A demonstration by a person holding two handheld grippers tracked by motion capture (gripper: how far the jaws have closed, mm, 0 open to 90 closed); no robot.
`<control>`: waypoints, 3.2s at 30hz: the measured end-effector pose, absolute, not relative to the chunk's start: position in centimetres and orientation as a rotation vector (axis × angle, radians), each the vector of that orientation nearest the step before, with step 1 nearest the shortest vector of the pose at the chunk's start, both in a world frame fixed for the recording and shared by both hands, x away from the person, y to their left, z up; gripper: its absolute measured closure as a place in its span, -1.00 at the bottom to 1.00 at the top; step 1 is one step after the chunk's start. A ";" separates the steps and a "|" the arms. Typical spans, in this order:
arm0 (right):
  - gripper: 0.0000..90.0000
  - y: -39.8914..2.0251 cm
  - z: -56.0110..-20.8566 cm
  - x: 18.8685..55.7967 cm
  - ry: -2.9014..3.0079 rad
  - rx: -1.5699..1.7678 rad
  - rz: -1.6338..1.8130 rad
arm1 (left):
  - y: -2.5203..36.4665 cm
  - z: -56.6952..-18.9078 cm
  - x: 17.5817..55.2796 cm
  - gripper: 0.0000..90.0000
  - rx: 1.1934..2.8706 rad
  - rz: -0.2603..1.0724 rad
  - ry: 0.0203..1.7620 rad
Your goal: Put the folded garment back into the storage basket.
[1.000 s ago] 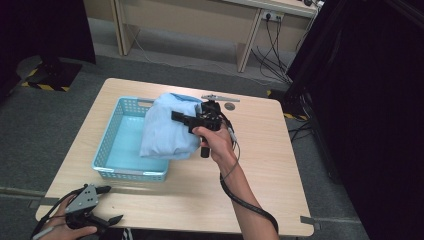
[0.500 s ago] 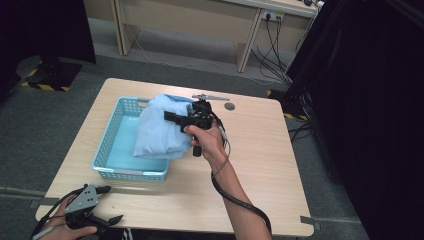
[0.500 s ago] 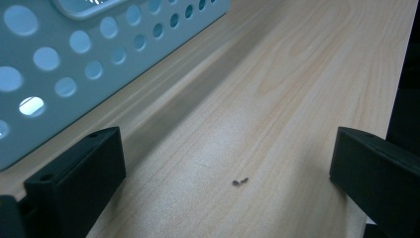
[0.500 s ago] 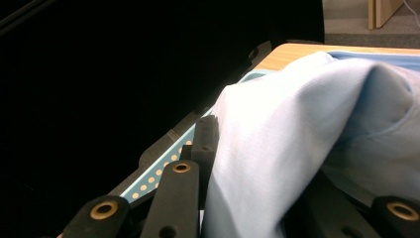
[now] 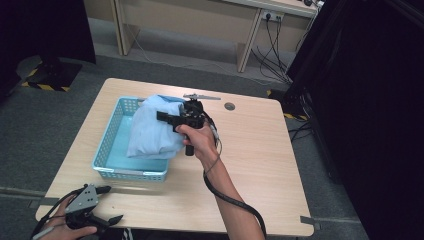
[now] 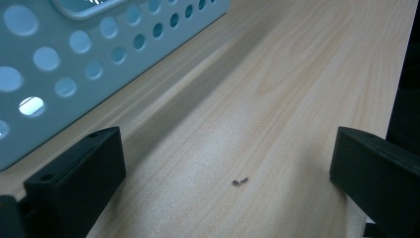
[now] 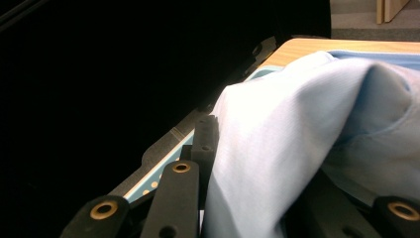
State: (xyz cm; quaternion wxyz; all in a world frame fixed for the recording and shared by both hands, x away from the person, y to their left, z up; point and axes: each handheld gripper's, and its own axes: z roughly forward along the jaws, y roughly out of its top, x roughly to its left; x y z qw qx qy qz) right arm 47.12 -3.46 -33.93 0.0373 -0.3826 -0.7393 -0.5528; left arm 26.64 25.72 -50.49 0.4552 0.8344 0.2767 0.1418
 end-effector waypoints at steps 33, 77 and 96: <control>0.67 1.7 -36.2 47.7 -2.276 -1.157 -1.618 | 25.7 -50.5 26.6 -1.00 2.057 0.349 0.680; 0.52 4.5 -40.8 49.0 -2.353 -1.257 -1.431 | 25.8 -50.5 26.6 -1.00 2.057 0.347 0.677; -0.08 4.7 -40.6 48.8 -2.440 -1.265 -1.277 | 25.8 -50.5 26.6 -1.00 2.056 0.346 0.675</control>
